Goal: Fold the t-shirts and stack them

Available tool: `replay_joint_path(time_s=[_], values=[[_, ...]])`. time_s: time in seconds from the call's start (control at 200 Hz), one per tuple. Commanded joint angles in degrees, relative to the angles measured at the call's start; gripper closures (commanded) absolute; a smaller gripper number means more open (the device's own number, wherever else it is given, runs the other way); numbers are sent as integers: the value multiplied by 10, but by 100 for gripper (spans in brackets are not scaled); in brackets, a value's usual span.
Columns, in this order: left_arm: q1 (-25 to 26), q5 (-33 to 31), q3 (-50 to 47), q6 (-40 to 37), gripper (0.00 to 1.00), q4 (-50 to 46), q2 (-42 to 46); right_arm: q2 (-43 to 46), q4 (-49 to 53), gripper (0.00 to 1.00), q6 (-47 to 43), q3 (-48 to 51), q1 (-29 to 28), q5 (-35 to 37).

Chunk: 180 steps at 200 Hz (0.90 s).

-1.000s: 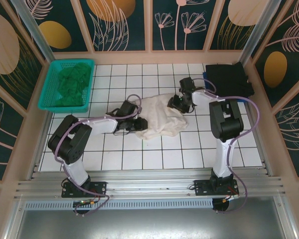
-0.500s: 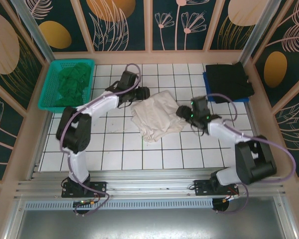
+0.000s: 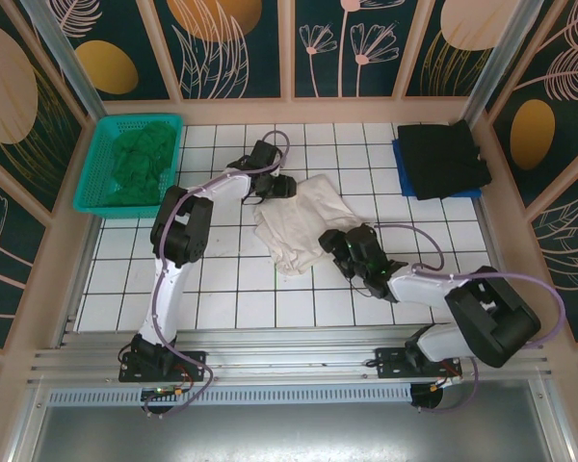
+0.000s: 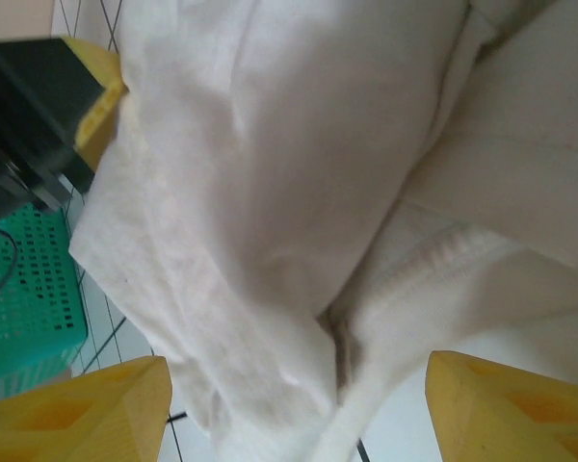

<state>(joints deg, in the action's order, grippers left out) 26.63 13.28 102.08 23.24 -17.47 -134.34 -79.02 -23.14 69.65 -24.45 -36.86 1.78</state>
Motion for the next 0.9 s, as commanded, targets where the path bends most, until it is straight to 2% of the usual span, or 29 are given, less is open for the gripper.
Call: replay_joint_path(time_s=[0.0, 0.195, 0.305, 0.405, 0.55, 0.691, 0.791, 0.896], values=[[2, 32, -36, -15, 49, -18, 23, -38, -46, 30, 14, -27, 17, 18], [2, 53, -113, -17, 52, 0, 61, -99, -33, 31, -32, -81, 51, -6], [2, 53, -183, -2, 52, 22, 105, -131, -8, 32, -85, -125, 89, -58], [3, 62, -267, 33, 53, 71, 158, -144, 63, 34, -142, -177, 107, -76], [3, 57, -352, 70, 52, 116, 214, -86, 186, 33, -193, -194, 101, -28], [3, 57, -362, 75, 52, 117, 223, -33, 273, 32, -220, -156, 97, -12], [3, 56, -359, 72, 52, 115, 224, -22, 263, 32, -228, -122, 102, -20], [3, 57, -351, 68, 52, 108, 219, -53, 248, 32, -245, -135, 104, -45]])
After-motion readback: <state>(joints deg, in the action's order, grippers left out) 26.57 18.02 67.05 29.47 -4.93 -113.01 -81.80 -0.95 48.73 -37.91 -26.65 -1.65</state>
